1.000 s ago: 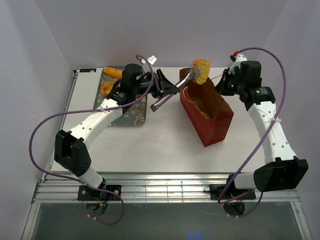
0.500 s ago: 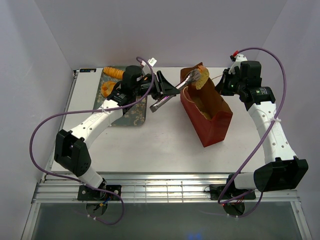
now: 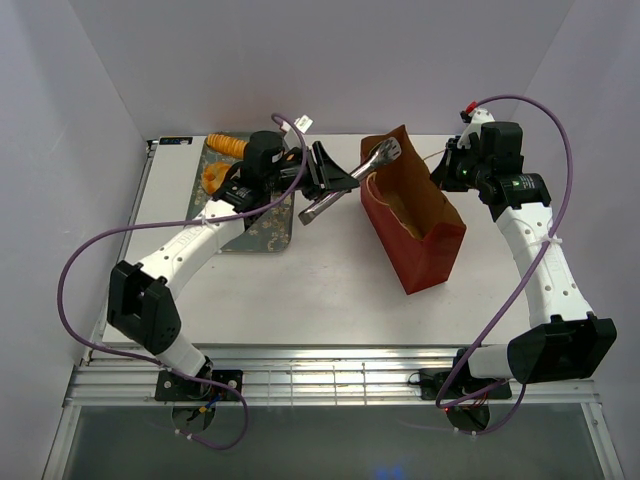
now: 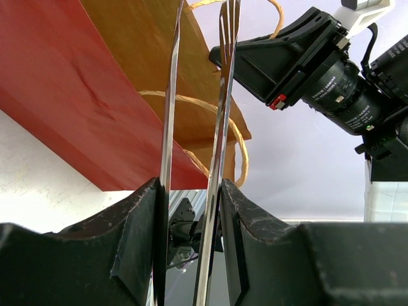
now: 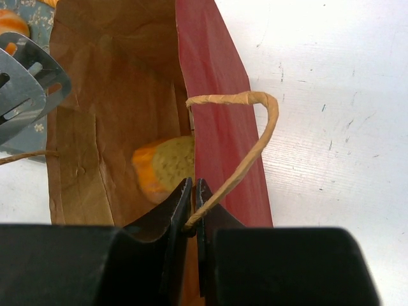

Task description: Place the fake bread into the paper bag

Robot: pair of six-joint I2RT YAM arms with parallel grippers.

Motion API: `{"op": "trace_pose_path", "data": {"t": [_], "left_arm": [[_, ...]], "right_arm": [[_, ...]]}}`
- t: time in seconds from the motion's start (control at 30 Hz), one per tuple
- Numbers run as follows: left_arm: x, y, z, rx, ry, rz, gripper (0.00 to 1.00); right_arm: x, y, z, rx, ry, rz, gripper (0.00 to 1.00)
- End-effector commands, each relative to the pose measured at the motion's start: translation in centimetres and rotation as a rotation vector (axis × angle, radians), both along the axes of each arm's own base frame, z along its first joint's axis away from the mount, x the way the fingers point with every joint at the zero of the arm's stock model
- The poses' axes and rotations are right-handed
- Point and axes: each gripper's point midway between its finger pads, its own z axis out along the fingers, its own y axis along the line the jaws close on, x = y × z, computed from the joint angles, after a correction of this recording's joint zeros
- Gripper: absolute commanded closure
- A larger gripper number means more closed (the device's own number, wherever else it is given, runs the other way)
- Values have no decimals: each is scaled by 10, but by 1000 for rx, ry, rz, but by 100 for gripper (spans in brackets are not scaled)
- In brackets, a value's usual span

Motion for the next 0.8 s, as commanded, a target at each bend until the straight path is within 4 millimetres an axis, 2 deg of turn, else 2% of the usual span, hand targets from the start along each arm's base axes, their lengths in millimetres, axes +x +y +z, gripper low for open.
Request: {"op": "trace_pose_path", "data": {"t": [0.0,0.1,0.17,0.2,0.27,0.3,0.37,0.4,0.47,0.5,0.57,0.6,0.63,0.7,0.73,0.77], "left_arm": [[-10,15,42,-41,-102,19,49],[-7,29,51,-48,-112,44,50],[8,56,56,-52,-114,103,50],[17,80,61,-61,-123,142,50],[26,107,67,-78,-124,183,50],[33,135,69,-82,-125,225,50],[38,159,69,-91,-125,259,50],[44,184,64,-93,-114,308,50],[40,197,62,-120,-99,292,51],[47,223,59,-125,-94,348,51],[44,239,47,-143,-74,352,51],[43,244,41,-152,-55,359,51],[38,246,26,-165,-34,345,50],[36,259,8,-199,31,370,50],[33,261,-10,-209,61,378,50],[31,265,-18,-219,78,386,50]], "right_arm": [[1,0,28,3,-72,-3,87],[0,-3,27,-6,-71,-8,87],[0,-3,29,-9,-75,-8,87],[-1,-3,30,-11,-76,-7,87],[-1,-4,31,-13,-78,-9,87],[-1,-3,31,-12,-78,-8,87],[-1,-3,30,-13,-75,-6,87],[-1,-3,30,-11,-76,-5,87],[0,-3,27,-13,-70,-7,87],[0,-3,26,-14,-67,-8,87],[1,-3,23,-16,-63,-7,87],[1,-3,23,-14,-61,-6,87],[1,-3,21,-13,-58,-5,87],[1,-3,21,-13,-59,-5,87],[2,-2,22,-12,-62,-2,87],[2,-2,22,-11,-62,-1,87]]}}
